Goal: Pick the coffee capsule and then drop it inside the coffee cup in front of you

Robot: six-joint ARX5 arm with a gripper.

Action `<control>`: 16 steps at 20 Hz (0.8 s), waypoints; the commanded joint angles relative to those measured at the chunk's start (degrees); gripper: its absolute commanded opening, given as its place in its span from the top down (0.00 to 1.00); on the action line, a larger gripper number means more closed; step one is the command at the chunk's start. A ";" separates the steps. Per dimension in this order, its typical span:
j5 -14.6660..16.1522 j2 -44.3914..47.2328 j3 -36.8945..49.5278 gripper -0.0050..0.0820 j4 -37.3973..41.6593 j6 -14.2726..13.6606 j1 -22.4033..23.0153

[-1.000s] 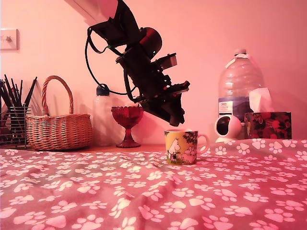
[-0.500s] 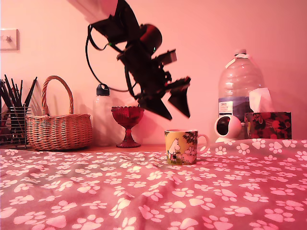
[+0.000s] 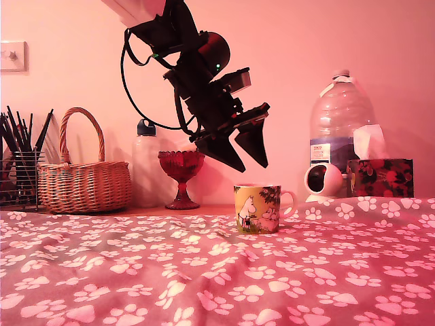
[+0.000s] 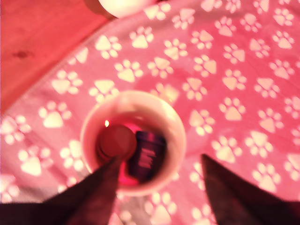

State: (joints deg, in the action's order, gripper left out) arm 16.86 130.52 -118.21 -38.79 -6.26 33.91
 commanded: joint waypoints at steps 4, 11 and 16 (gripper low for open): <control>0.81 -3.89 -0.13 0.96 -2.78 -0.11 -0.07; 5.11 -5.01 -0.09 0.96 -8.90 -0.09 -1.18; 1.46 -8.17 0.42 0.96 -9.73 -0.07 -1.40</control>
State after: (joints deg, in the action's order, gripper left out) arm 18.52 125.54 -118.28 -48.62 -6.26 32.71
